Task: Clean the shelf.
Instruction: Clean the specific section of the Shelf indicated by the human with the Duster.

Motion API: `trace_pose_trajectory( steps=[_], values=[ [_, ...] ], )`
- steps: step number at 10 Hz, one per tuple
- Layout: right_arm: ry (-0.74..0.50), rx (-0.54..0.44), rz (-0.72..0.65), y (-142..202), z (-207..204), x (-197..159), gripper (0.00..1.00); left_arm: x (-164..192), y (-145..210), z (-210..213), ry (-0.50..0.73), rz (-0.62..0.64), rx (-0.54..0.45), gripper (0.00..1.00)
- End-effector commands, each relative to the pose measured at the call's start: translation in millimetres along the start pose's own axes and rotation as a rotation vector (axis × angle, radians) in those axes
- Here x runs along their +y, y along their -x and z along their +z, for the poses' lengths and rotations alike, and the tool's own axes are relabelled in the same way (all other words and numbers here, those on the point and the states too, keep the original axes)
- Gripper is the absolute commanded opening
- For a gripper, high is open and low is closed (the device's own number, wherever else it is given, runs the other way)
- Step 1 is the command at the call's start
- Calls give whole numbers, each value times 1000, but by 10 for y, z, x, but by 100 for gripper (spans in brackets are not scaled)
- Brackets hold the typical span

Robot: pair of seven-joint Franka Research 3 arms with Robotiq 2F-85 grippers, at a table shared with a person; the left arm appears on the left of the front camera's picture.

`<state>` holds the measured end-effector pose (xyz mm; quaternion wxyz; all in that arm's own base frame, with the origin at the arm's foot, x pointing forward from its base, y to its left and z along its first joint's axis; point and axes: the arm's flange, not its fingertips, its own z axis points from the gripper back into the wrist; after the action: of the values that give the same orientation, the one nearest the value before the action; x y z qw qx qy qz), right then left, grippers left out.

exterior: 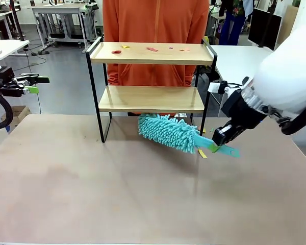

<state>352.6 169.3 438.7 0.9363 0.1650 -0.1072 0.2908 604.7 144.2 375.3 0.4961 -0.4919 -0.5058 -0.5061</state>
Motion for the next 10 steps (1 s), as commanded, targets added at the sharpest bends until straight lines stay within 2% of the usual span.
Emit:
trace_pose_trajectory(
  steps=[1, 3, 5, 6, 8, 10],
  values=[
    [-104, -3, 94, 262, 280, -38, 13, -13, -26, -13, -2, -16, 3, 100],
    [-117, 7, 164, 524, 733, -17, 13, -13, -26, -13, -2, -16, 3, 100],
    [-153, 84, 214, 782, 1136, -83, 13, -13, -26, -13, -2, -16, 3, 100],
    [-174, 119, 243, 883, 1239, -140, 13, -13, -26, -13, -2, -16, 3, 100],
    [-134, 228, 300, 1046, 1265, -277, 13, -13, -26, -13, -2, -16, 3, 100],
    [-115, 283, 345, 1138, 1273, -343, 13, -13, -26, -13, -2, -16, 3, 100]
  ],
)
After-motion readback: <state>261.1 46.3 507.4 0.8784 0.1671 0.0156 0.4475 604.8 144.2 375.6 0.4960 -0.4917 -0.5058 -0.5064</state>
